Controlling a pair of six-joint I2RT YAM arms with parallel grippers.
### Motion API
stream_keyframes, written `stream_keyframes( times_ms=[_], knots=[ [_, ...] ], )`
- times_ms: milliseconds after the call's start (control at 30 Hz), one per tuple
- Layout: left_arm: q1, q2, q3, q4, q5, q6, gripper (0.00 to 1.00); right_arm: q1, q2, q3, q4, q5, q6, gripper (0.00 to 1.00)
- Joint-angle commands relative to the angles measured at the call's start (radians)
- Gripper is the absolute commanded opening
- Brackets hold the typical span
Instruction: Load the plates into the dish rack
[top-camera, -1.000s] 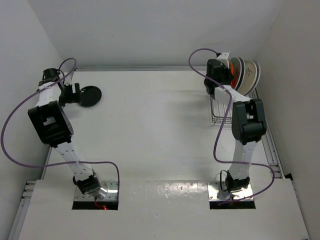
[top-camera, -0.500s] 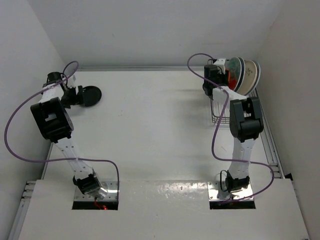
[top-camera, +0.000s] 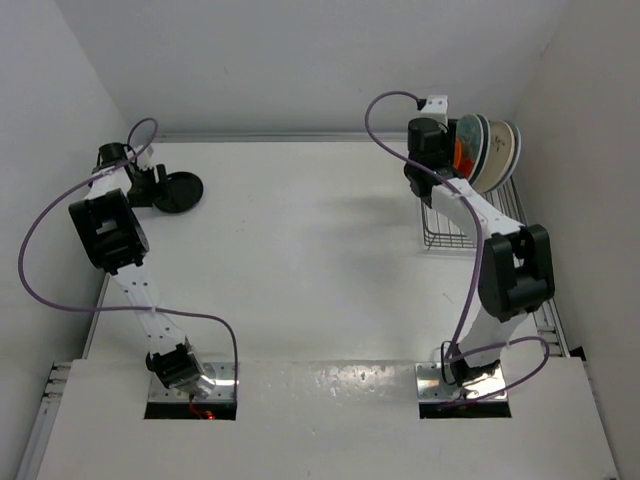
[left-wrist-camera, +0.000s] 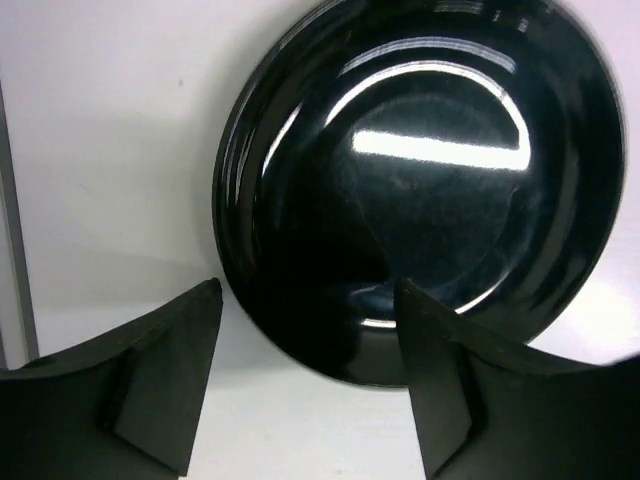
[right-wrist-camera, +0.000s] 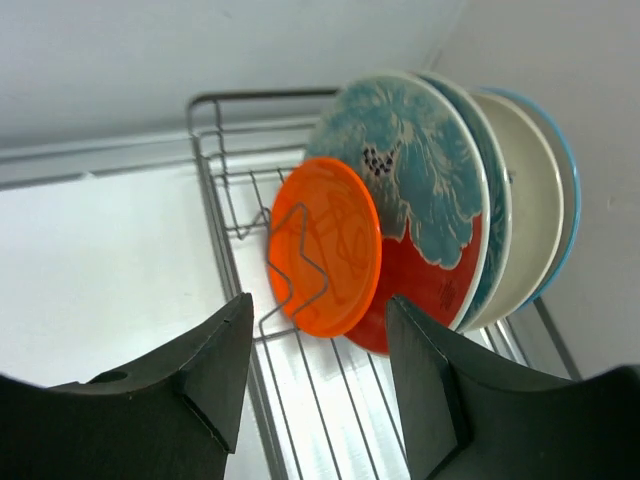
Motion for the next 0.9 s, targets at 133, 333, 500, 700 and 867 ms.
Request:
stream_keyframes(
  times_ms=[133,333,500,700,867],
  knots=[
    [0.009,0.112,0.02,-0.017,0.185,-0.031,0.42,0.057,-0.162,-0.068,0.096,-0.031,-0.099,0.56],
    [0.009,0.138,0.032,-0.017,0.377,-0.041,0.0,0.106,-0.222,-0.117,0.071,-0.028,-0.11,0.56],
    [-0.03,0.062,-0.012,-0.038,0.556,-0.001,0.0,0.113,-0.27,-0.138,-0.085,-0.433,-0.016,0.65],
    [-0.163,-0.135,-0.107,-0.133,0.646,0.126,0.0,0.16,-0.21,-0.144,-0.145,-0.979,0.089,0.87],
    [-0.301,-0.274,-0.199,-0.216,0.667,0.217,0.0,0.191,-0.042,-0.143,-0.046,-1.26,0.275,0.9]
  ],
)
